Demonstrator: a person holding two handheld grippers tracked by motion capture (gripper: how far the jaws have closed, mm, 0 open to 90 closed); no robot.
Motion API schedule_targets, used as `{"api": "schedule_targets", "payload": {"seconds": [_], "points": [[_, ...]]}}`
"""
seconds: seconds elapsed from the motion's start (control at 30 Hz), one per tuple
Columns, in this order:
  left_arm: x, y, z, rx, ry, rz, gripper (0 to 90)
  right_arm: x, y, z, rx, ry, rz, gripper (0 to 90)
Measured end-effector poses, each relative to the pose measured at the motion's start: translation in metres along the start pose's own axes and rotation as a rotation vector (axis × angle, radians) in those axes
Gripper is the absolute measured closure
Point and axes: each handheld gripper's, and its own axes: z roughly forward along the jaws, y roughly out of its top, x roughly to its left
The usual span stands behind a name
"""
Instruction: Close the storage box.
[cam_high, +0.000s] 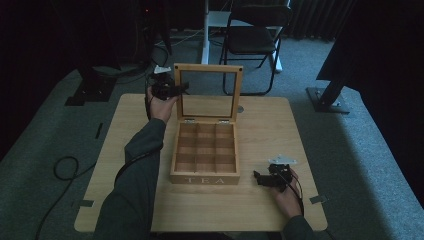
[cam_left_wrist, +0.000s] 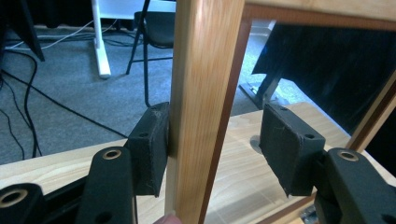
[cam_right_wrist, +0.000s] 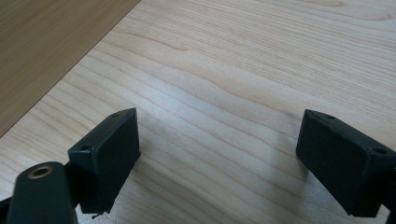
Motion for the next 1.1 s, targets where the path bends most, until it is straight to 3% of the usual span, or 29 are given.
{"api": "schedule_targets", "payload": {"seconds": [0.27,0.4,0.47,0.57,0.67,0.7,0.73,0.8,0.83,0.93,1.03,1.1], "points": [[-0.010,-0.002,-0.018,0.013,-0.007,0.029,43.0,0.000,0.000,0.000,0.001,0.000,-0.001,13.1],[-0.014,-0.005,-0.031,-0.029,-0.019,0.033,42.5,0.000,0.000,0.000,0.001,-0.001,-0.001,13.1],[-0.016,-0.004,-0.037,-0.051,-0.003,0.036,40.4,0.000,0.000,0.000,0.001,-0.001,-0.001,13.1],[-0.020,-0.001,-0.045,-0.064,0.007,0.055,40.2,0.000,0.000,0.000,0.001,-0.001,0.000,13.1],[-0.022,0.002,-0.040,-0.029,0.011,0.111,37.1,0.000,0.000,0.000,0.001,-0.001,0.000,13.1],[-0.021,0.003,-0.035,0.009,-0.075,0.103,41.3,0.000,0.000,0.000,0.001,0.000,0.000,13.1],[-0.022,0.003,-0.030,0.029,-0.108,0.103,46.3,0.000,0.000,0.000,0.001,0.000,0.000,13.1],[-0.038,0.000,-0.018,0.071,-0.068,0.248,48.7,0.000,0.000,0.000,0.000,0.000,0.000,13.1],[-0.040,-0.001,-0.016,0.069,-0.056,0.268,48.7,0.000,0.000,0.000,0.000,0.000,0.000,13.1],[-0.033,-0.001,-0.012,0.058,-0.059,0.200,48.4,0.000,0.000,0.000,0.000,0.001,-0.001,13.1],[-0.018,-0.002,-0.008,0.059,0.011,0.157,39.8,0.000,0.000,0.000,0.000,0.002,-0.001,13.1],[-0.005,-0.001,-0.005,0.045,0.046,0.097,36.2,0.000,0.000,0.000,0.000,0.002,-0.002,13.1]]}}
